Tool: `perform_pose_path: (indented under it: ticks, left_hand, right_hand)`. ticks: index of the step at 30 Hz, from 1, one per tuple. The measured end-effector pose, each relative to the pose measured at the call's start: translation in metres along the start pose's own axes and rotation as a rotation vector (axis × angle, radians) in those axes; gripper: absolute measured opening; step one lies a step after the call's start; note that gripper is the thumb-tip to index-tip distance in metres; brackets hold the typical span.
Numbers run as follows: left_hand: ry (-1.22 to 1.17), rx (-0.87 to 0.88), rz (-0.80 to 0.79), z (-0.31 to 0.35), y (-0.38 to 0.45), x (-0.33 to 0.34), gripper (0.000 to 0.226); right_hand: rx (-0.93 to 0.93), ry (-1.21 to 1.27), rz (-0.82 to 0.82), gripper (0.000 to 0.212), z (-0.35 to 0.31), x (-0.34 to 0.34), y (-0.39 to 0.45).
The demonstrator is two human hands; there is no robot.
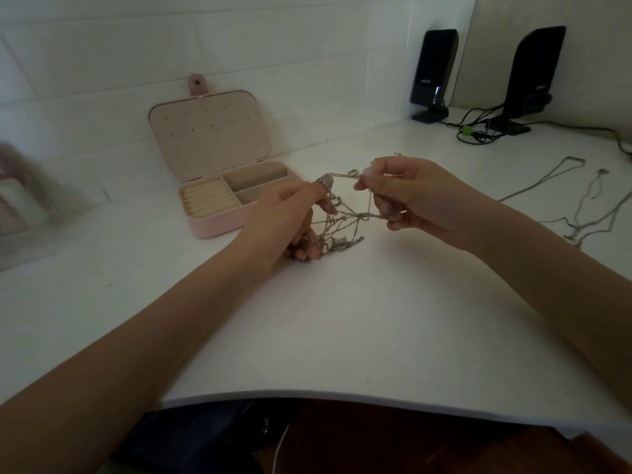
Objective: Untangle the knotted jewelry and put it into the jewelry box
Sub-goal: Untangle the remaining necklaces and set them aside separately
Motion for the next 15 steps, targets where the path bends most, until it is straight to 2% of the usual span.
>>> perform_pose_path:
  ticks: [2,5,9,15]
  left_hand:
    - [-0.017,0.003,-0.019,0.002,-0.001,0.001,0.037]
    - [-0.034,-0.015,-0.044,0.002,-0.003,0.002,0.04]
    - [-0.048,-0.04,-0.062,0.0,-0.003,0.005,0.045]
    - [-0.05,-0.063,-0.125,0.001,-0.005,0.011,0.049]
  right_hand:
    - [-0.047,-0.104,0.077,0.018,-0.002,-0.006,0.002]
    - [-0.051,-0.019,0.15,0.021,-0.001,-0.011,0.002]
    - [-0.038,0.103,0.107,0.026,0.001,-0.01,0.003]
    - [0.013,0.24,0.065,0.006,0.003,-0.006,0.004]
Point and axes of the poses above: each hand's wrist, its own y-axis towards the middle knuckle, its own x-axis out of the palm, z = x × y, the point moved 8 cm from there along y, towards the middle knuckle, and after that the axes turned 9 degrees about -x, right-handed, at the moved point
